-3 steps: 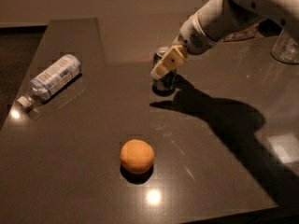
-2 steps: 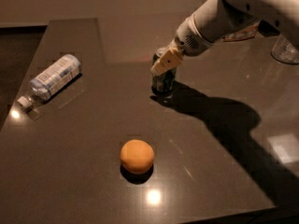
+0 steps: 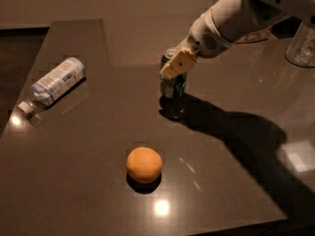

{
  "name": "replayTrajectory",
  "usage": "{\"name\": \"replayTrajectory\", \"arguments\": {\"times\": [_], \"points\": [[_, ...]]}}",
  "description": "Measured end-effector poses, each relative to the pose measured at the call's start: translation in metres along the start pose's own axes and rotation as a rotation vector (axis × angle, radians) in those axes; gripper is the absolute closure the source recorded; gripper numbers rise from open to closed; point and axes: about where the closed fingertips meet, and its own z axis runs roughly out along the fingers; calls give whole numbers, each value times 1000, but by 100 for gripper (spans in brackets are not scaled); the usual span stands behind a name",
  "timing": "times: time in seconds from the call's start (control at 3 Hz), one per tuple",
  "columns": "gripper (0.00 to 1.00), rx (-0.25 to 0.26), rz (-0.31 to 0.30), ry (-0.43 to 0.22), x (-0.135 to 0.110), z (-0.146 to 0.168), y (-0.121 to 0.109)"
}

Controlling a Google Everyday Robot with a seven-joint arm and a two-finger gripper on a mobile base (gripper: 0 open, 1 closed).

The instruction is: Move green can near orange

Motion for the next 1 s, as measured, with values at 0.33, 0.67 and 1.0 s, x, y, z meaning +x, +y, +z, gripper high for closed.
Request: {"name": "replayTrajectory", "arguments": {"times": [0.33,0.67,1.0], "points": [[100,-47,-64,-29,-2,-21,35],[100,-78,-148,-48,-2,-29,66],[100,-121,-217,-59,3,-24,89]]}}
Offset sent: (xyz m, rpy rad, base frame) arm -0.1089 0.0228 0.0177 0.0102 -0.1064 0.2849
